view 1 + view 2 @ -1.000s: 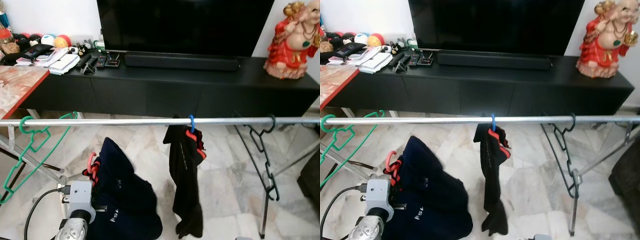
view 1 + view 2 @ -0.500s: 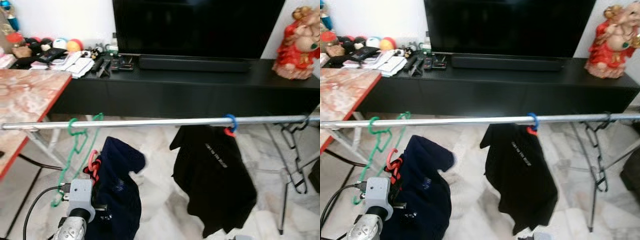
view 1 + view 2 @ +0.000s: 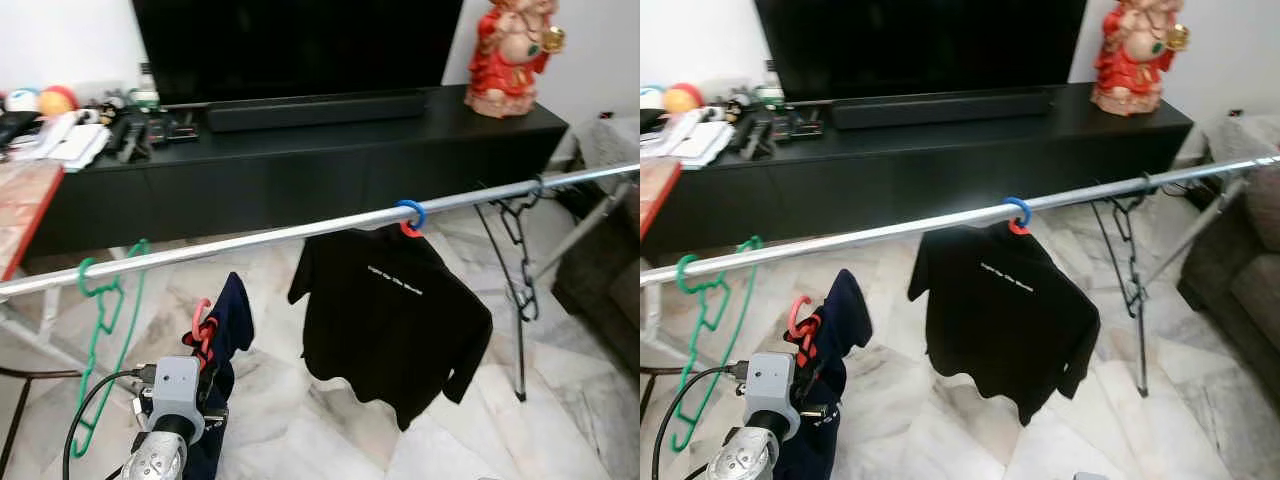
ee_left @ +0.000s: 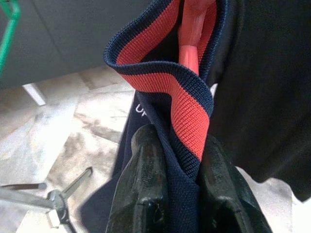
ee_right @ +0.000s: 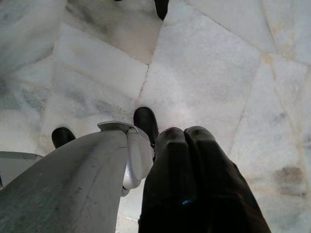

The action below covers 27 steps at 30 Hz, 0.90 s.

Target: Hang hanger

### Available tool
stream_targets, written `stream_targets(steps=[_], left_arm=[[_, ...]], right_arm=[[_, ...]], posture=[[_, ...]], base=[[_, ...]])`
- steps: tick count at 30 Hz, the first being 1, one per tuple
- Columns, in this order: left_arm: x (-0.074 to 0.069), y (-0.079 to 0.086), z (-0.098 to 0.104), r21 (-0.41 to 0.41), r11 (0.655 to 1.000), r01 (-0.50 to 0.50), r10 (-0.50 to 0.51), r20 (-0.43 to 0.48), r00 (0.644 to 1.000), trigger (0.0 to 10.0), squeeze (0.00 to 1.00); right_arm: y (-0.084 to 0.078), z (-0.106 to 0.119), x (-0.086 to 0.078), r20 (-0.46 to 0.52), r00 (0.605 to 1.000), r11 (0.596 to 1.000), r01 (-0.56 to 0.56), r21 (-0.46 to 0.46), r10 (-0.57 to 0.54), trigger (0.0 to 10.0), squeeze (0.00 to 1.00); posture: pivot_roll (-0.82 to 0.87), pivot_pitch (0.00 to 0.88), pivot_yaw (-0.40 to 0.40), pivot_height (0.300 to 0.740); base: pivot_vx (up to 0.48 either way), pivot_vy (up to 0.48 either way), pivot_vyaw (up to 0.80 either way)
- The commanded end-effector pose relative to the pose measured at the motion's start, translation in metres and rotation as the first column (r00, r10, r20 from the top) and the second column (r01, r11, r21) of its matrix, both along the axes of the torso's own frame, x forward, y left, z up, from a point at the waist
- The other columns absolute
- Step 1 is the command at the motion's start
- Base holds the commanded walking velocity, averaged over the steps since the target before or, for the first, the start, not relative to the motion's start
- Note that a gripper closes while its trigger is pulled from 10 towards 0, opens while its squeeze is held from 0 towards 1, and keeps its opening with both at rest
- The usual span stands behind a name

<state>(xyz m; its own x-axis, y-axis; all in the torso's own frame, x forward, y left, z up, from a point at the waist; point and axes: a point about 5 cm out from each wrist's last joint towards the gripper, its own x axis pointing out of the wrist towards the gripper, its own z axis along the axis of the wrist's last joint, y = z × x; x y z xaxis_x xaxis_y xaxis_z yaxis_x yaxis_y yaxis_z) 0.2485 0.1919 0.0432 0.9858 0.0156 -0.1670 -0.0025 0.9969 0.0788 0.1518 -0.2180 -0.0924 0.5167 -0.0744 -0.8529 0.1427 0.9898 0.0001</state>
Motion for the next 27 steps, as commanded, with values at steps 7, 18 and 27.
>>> stream_targets(steps=[7, 18, 27], left_arm=[[0.0030, -0.0008, 0.0055, 0.063, 0.998, 0.017, -0.018, 0.006, 1.000, 10.0, 0.00], [0.0024, -0.0002, 0.0056, 0.055, 0.998, 0.011, -0.011, 0.007, 1.000, 10.0, 0.00], [0.0016, 0.0039, 0.0066, 0.053, 0.999, -0.007, 0.007, 0.008, 1.000, 10.0, 0.00]], right_arm=[[-0.0013, -0.0014, -0.0036, -0.021, 1.000, 1.000, -0.001, 0.000, 0.001, 10.0, 0.00], [-0.0023, -0.0010, -0.0032, -0.022, 1.000, 1.000, -0.002, 0.001, 0.002, 10.0, 0.00], [-0.0024, -0.0005, -0.0025, -0.010, 1.000, 1.000, 0.000, 0.005, 0.000, 10.0, 0.00]], posture=[[-0.04, 0.126, 0.007, 0.740], [-0.04, 0.130, 0.004, 0.740], [-0.04, 0.132, 0.003, 0.740]], base=[[0.000, -0.221, -0.79], [0.000, 0.000, -0.79], [0.000, 0.000, -0.61]])
